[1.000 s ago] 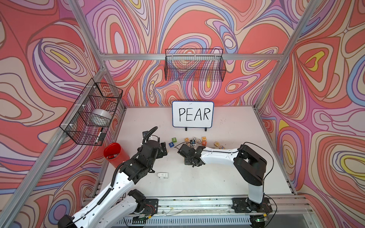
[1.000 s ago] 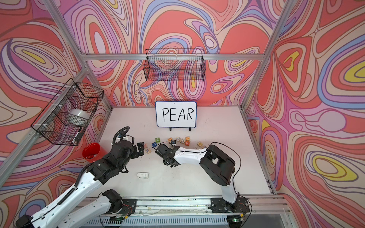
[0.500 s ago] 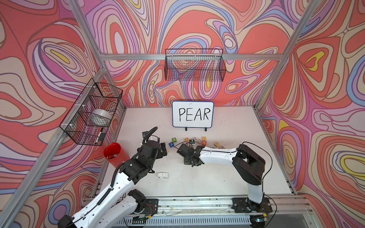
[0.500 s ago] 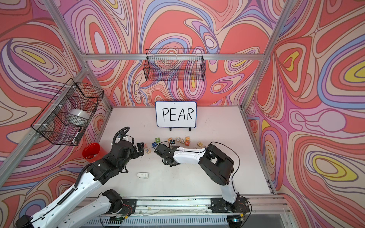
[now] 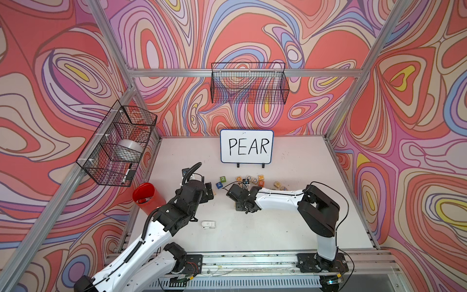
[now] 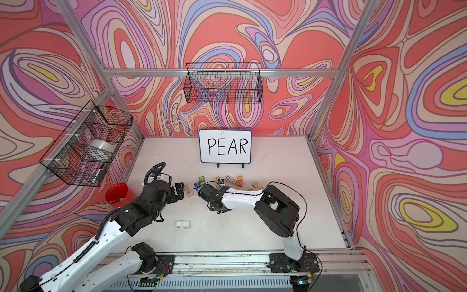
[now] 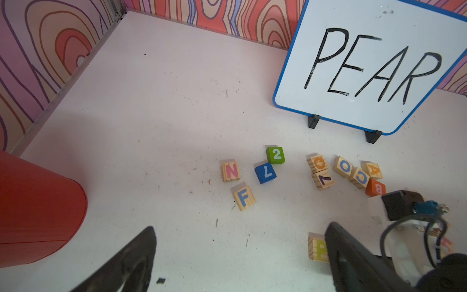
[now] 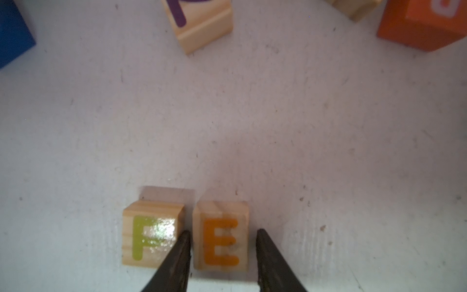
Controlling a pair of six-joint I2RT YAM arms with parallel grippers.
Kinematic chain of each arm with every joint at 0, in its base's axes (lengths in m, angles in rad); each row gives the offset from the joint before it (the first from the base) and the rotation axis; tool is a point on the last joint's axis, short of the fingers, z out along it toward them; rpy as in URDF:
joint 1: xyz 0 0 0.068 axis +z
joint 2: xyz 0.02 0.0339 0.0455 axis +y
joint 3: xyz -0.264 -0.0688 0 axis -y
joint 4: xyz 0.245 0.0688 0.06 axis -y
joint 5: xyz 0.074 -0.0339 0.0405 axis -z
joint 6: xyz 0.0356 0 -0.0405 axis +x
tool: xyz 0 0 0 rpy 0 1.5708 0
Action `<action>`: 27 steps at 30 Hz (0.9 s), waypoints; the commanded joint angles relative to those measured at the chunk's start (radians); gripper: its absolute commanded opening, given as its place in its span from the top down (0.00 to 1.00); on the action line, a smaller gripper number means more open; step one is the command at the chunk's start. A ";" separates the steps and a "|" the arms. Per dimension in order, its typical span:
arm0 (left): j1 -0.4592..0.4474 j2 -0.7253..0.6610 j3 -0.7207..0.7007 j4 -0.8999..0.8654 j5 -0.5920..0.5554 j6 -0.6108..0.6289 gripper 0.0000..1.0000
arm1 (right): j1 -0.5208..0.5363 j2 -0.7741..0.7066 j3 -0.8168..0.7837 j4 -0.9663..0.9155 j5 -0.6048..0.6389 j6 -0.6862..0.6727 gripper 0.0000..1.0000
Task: Spell the uppercase word “pear” with letter blocks
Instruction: Place the letter block at the center of the board, then pick up the letter block from the center of the board.
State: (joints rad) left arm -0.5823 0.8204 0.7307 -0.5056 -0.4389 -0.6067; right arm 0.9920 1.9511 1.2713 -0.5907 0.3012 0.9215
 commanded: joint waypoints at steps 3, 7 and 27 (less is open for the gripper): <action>0.002 0.002 -0.009 -0.024 -0.020 -0.012 0.00 | 0.007 -0.068 -0.008 0.021 0.010 0.002 0.52; 0.002 0.006 -0.007 -0.017 -0.018 -0.010 0.00 | 0.007 -0.100 -0.006 0.003 0.037 0.005 0.51; 0.002 0.115 0.012 0.116 0.096 0.055 0.00 | -0.190 -0.373 -0.157 -0.139 0.221 0.176 0.38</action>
State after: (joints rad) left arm -0.5823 0.9211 0.7307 -0.4393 -0.3748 -0.5743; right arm 0.8295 1.6184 1.1603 -0.7338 0.5068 1.0584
